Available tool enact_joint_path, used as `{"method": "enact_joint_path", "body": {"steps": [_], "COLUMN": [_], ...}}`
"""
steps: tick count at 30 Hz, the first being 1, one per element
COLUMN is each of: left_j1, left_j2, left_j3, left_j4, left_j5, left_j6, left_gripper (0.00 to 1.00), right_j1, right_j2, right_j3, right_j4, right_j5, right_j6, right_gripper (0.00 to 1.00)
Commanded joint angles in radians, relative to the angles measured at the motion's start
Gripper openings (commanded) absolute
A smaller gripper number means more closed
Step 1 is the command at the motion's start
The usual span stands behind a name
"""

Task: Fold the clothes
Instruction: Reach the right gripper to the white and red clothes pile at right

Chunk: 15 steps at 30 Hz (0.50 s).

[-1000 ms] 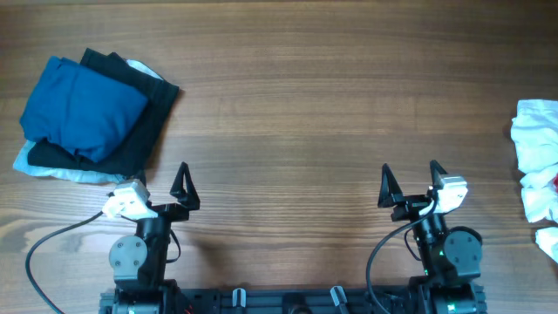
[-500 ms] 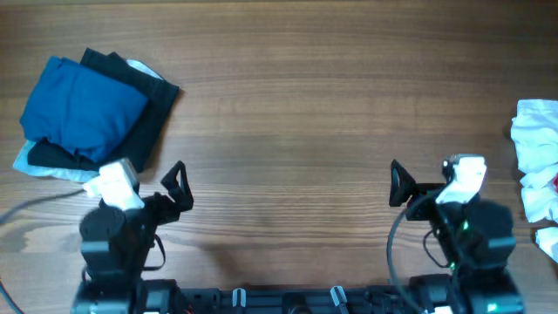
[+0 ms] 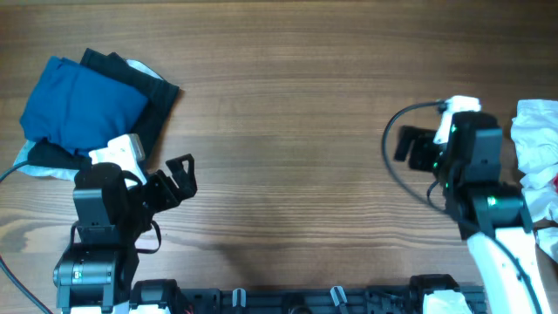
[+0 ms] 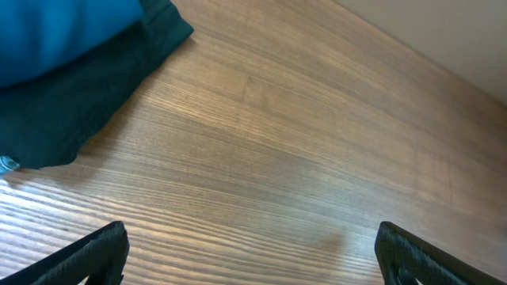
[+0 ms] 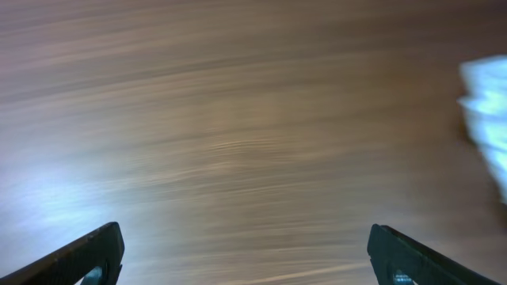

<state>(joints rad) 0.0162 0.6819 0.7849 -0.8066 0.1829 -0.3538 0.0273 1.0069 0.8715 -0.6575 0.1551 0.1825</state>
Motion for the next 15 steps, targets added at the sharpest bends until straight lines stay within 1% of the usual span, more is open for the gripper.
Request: {"method": "enact_joint_path", "body": {"steps": [1, 3, 6, 7, 8, 11, 12, 15], "left_j1": [0.007, 0.007, 0.007, 0.007, 0.007, 0.007, 0.007, 0.007], "left_j2": [-0.001, -0.001, -0.001, -0.001, -0.001, -0.001, -0.001, -0.001], "left_j3": [0.021, 0.021, 0.021, 0.021, 0.021, 0.021, 0.021, 0.021], "left_j4": [0.0, 0.001, 0.0, 0.0, -0.002, -0.008, -0.008, -0.008], "left_j5": [0.026, 0.026, 0.026, 0.026, 0.026, 0.026, 0.026, 0.026], "left_j6": [-0.006, -0.006, -0.006, -0.006, -0.006, -0.006, -0.006, -0.006], "left_gripper": [1.0, 1.0, 1.0, 1.0, 1.0, 1.0, 1.0, 1.0], "right_j1": [-0.149, -0.262, -0.4, -0.444, -0.474, -0.537, -0.568, -0.605], "right_j2": [0.073, 0.12, 0.194, 0.23, 0.259, 0.349, 0.406, 0.478], "right_j3": [0.024, 0.024, 0.024, 0.024, 0.024, 0.022, 0.021, 0.021], "right_j4": [0.046, 0.095, 0.151, 0.151, 0.141, 0.123, 0.124, 0.139], "right_j5": [0.278, 0.301, 0.262, 0.237, 0.22, 0.21, 0.21, 0.211], "right_j6": [0.056, 0.057, 0.086, 0.087, 0.097, 0.163, 0.161, 0.188], "right_gripper": [0.99, 0.99, 0.98, 0.95, 0.92, 0.89, 0.86, 0.85]}}
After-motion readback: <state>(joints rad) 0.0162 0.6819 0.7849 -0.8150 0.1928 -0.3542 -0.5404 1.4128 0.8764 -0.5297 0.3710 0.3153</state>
